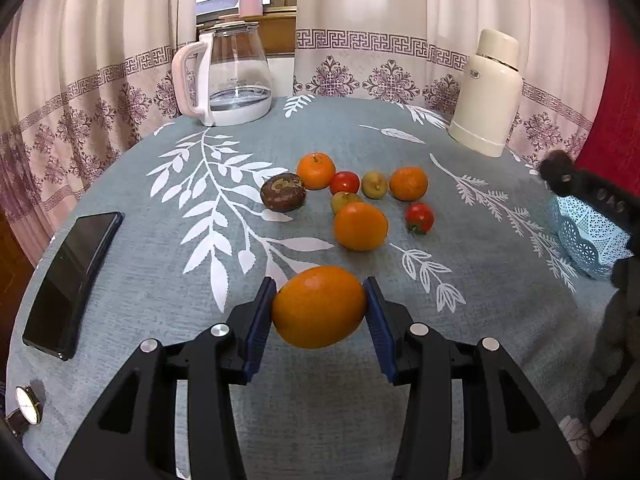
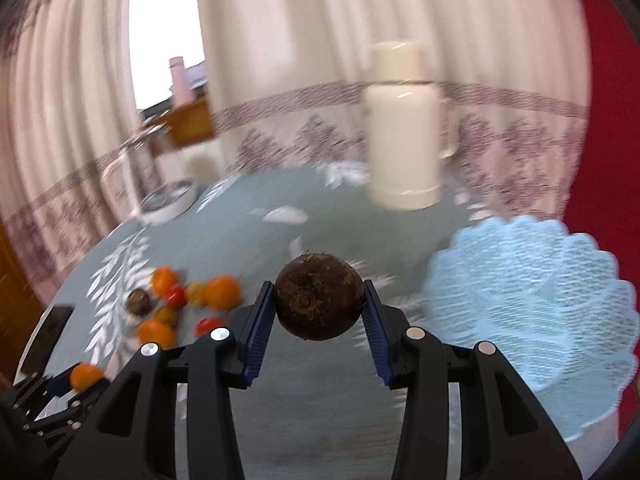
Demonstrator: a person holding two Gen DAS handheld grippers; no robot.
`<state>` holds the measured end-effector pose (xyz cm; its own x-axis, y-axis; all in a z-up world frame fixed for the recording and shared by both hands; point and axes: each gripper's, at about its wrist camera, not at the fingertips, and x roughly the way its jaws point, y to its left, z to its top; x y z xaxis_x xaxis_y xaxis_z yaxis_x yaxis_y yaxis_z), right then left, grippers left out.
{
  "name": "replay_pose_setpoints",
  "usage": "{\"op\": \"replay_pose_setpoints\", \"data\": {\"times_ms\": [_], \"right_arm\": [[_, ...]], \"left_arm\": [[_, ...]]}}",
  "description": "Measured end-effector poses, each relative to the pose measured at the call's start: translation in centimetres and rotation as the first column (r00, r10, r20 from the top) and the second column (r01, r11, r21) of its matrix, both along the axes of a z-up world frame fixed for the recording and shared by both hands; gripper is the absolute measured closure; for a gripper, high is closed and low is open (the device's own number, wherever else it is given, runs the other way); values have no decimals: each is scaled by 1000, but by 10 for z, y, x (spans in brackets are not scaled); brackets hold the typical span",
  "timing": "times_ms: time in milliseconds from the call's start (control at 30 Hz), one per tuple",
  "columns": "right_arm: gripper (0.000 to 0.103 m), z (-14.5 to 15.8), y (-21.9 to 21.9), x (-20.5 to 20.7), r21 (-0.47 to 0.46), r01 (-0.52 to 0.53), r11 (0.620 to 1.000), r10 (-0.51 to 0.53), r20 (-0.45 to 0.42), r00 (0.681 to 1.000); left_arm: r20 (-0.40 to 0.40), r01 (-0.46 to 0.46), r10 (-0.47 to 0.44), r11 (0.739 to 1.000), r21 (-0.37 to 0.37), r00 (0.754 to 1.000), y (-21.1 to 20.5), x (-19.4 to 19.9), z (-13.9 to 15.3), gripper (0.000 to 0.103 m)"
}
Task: Organize fruits
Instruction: 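Carry the dark brown fruit into the blue basket and open the right gripper, then carry the large orange into the blue basket and open the left gripper while the right tool withdraws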
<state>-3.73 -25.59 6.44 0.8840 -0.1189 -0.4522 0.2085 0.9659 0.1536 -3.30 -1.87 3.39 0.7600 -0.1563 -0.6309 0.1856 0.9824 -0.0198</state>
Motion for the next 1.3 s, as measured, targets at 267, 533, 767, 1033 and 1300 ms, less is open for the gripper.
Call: {"op": "replay_pose_setpoints", "data": {"times_ms": [267, 533, 767, 1033, 1300], "right_arm": [[59, 3, -49, -22, -6, 243, 970, -243, 17, 970], [59, -8, -81, -25, 33, 349, 936, -347, -51, 936], [39, -12, -96, -32, 67, 407, 911, -404, -59, 913], [38, -2, -118, -60, 68, 491, 868, -492, -3, 870], [37, 2, -145, -92, 75, 584, 809, -587, 45, 808]], "left_arm": [[22, 6, -6, 1000, 4, 1000, -7, -6, 7, 57], [59, 55, -55, 998, 8, 997, -27, -15, 24, 57], [93, 99, -100, 995, 19, 991, -45, -21, 42, 57], [121, 175, -175, 984, 11, 977, -75, -21, 64, 57], [135, 313, -312, 950, 15, 941, -135, -19, 78, 57]]}}
